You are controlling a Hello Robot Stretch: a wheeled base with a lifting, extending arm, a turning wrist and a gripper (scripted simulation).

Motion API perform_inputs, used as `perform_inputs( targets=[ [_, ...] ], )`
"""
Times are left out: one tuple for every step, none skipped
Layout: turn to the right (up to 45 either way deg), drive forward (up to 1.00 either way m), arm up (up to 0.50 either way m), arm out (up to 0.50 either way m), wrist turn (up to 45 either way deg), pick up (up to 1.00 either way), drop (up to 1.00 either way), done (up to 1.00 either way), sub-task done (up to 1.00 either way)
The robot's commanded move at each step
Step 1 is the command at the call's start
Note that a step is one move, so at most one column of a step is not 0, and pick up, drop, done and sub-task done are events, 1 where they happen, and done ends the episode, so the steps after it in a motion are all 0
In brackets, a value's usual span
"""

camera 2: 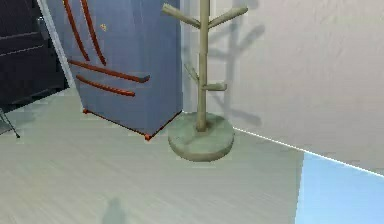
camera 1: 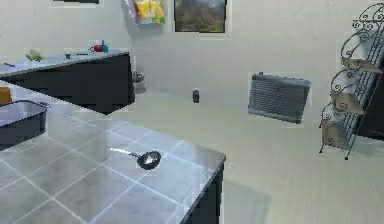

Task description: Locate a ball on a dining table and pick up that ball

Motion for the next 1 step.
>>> perform_inputs(
  targets=[
    [45.0, 0.00, 0.00, 0.00, 0.0, 0.00, 0.00, 0.00, 0.00]
  ],
)
